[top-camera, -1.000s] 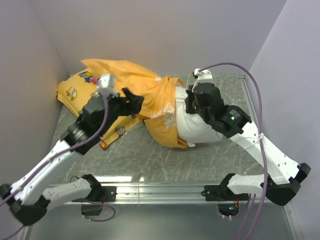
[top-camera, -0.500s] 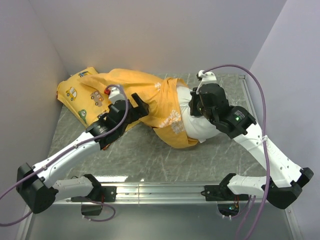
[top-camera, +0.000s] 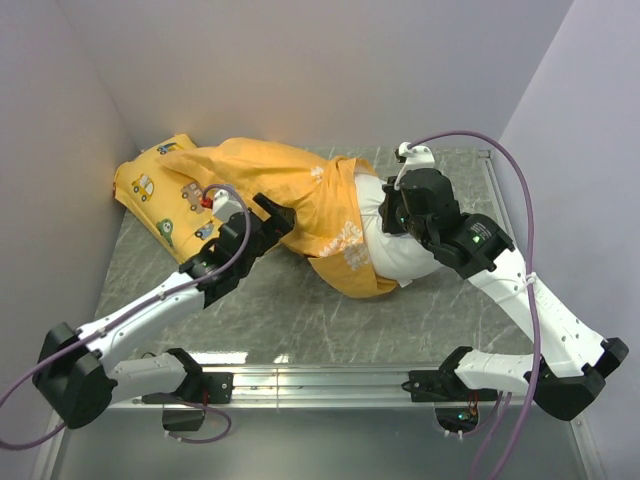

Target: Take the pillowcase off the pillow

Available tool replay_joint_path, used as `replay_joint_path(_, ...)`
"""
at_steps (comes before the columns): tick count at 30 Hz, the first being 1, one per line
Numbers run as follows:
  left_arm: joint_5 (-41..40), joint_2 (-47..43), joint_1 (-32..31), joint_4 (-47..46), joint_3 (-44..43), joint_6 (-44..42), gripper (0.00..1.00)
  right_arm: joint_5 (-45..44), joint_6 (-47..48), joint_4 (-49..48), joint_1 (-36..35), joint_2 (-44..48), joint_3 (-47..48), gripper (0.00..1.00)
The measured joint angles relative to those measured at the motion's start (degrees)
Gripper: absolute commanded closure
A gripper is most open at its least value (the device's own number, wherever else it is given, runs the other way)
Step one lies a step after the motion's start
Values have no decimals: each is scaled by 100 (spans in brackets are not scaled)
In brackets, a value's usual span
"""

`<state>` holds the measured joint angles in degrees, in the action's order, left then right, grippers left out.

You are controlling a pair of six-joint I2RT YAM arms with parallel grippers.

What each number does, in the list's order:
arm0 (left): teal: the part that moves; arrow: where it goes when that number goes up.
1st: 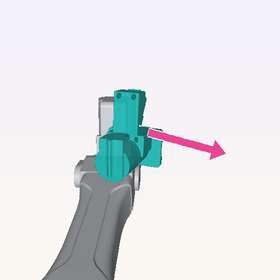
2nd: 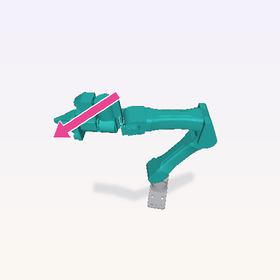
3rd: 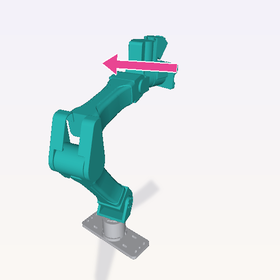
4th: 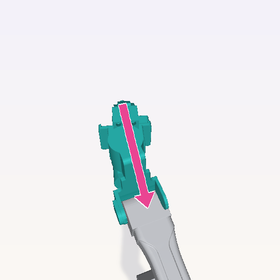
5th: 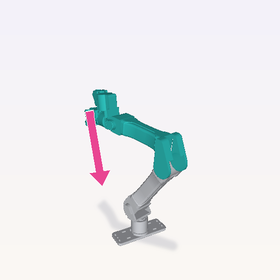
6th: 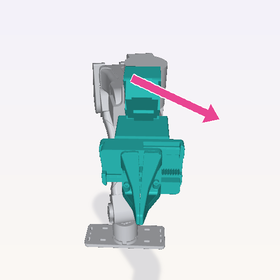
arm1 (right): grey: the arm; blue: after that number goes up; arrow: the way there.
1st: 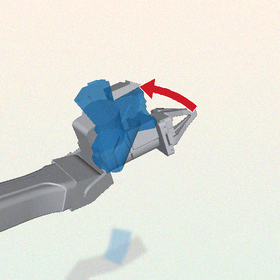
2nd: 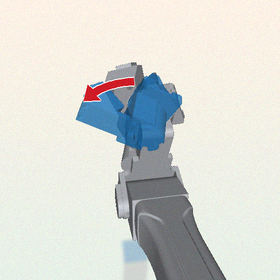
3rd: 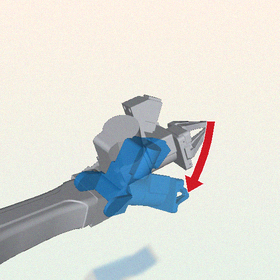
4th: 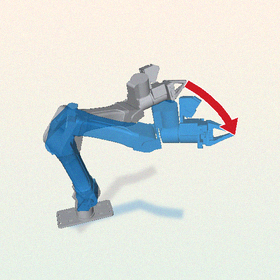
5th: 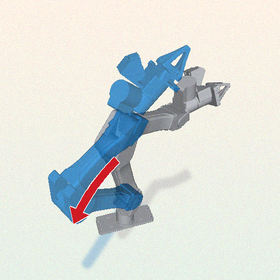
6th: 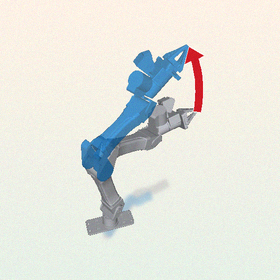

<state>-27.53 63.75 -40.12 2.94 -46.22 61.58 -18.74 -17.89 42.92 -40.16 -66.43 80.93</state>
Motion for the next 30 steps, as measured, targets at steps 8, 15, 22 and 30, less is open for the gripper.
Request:
replay_joint_path(8, 201, 330, 745, -704, -216, -39, 100, 0, 7, 2, 125, 20, 2, 100)
replay_joint_path(15, 643, 822, 1779, -682, -1314, -664, 99, 225, 22, 17, 634, 173, 181, 100)
replay_joint_path(22, 1062, 1023, 2516, 0, -2804, -1484, 99, 511, -111, -120, 997, 529, 313, 100)
replay_joint_path(30, 1300, 262, 2452, 1008, -3713, -2328, 99, 1069, -404, -507, 1467, 1167, -315, 100)
